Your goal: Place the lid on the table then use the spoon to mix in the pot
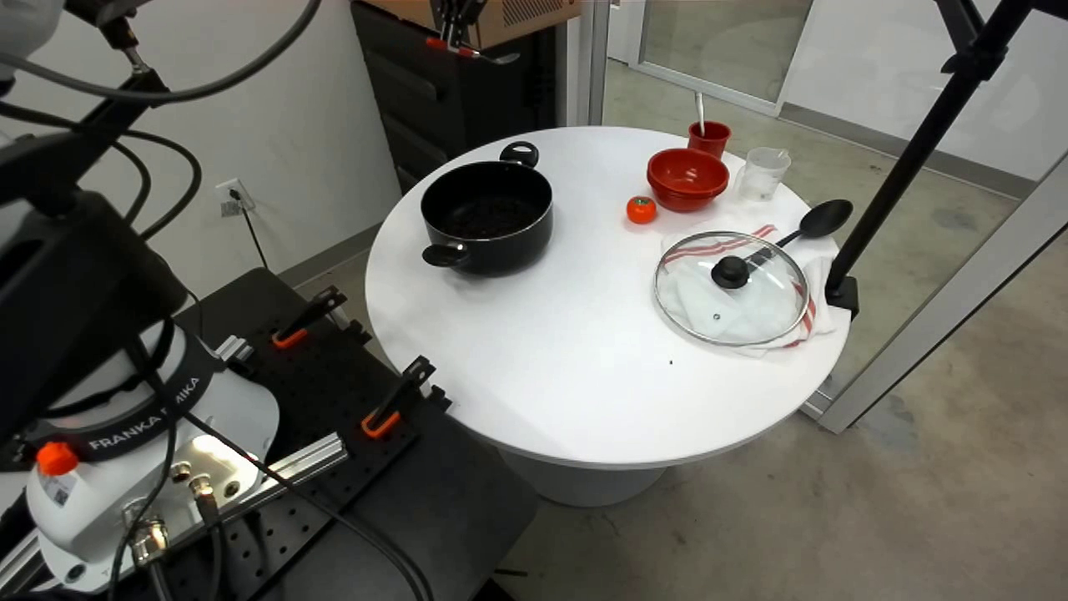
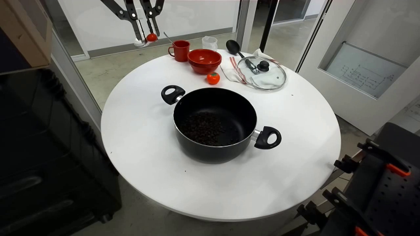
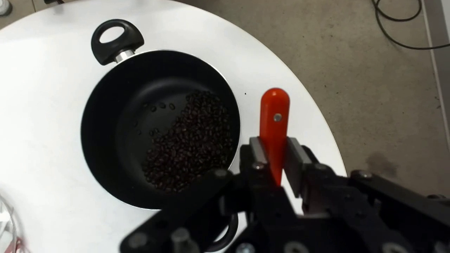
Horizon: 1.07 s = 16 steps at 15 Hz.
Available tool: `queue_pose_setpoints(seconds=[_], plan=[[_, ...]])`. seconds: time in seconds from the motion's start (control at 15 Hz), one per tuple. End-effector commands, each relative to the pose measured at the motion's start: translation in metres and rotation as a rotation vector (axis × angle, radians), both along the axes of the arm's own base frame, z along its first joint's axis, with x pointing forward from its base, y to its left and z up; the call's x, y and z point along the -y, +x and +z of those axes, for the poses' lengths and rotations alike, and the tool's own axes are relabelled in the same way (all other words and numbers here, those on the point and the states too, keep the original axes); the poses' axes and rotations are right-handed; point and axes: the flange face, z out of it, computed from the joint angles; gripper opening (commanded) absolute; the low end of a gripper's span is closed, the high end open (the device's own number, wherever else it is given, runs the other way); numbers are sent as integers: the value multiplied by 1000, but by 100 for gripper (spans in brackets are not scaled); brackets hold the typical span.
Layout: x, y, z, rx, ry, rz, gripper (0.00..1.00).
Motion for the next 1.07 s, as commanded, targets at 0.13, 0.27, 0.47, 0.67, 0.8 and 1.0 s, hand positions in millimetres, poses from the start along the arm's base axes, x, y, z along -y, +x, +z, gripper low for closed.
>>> queue_pose_setpoints(seconds=[0.13, 0.27, 0.47, 0.67, 0.8, 1.0], plan=[[11, -3, 8, 37, 5, -1, 5], [28, -7, 8, 63, 4, -3, 5], [68, -18, 8, 54, 7, -5, 5], [116, -48, 5, -48, -13, 19, 5], [149, -72, 3, -128, -42, 50, 5], [198, -111, -4, -230, -116, 138, 5]])
